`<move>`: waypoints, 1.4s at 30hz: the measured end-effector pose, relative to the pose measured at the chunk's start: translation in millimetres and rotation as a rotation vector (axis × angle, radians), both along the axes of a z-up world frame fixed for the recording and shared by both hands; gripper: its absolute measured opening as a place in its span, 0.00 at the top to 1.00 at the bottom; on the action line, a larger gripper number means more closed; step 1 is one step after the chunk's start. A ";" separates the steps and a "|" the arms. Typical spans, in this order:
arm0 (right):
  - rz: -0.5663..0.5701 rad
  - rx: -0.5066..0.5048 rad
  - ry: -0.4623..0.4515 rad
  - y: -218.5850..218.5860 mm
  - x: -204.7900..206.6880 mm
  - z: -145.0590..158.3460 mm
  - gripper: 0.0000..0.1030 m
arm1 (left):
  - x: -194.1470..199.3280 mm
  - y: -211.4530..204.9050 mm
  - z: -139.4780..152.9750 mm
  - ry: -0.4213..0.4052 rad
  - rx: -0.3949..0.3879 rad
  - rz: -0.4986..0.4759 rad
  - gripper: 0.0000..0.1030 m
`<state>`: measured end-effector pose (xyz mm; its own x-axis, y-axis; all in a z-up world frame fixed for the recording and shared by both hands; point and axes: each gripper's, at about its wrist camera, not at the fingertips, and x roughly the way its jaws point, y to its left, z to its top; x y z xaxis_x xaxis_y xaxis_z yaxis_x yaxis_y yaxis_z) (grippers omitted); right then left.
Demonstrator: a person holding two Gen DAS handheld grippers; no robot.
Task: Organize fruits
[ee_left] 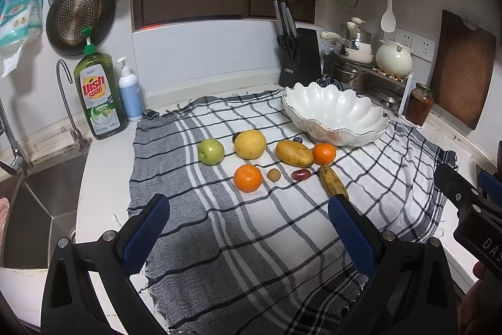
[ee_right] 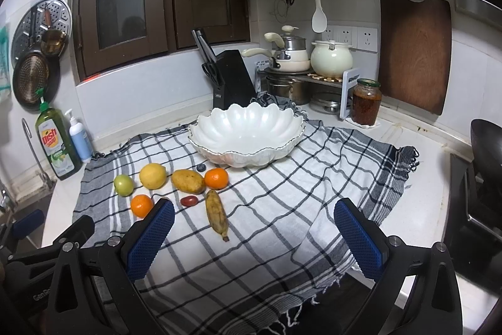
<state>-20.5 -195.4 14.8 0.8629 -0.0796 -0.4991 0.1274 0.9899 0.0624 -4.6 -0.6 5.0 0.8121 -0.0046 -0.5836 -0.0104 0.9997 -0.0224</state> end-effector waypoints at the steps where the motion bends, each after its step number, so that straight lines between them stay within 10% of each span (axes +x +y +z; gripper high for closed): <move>1: -0.002 0.000 0.000 0.3 1.0 -0.7 0.00 | 0.2 -0.4 0.3 0.001 0.003 0.000 0.00; 42: -0.005 0.001 -0.005 -2.9 -0.4 3.0 0.00 | -1.7 -4.8 -3.2 0.003 0.009 -0.005 0.00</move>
<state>-20.8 -198.3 17.8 0.8649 -0.0829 -0.4951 0.1317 0.9892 0.0643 -6.3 -5.4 1.8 0.8104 -0.0030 -0.5858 -0.0059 0.9999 -0.0134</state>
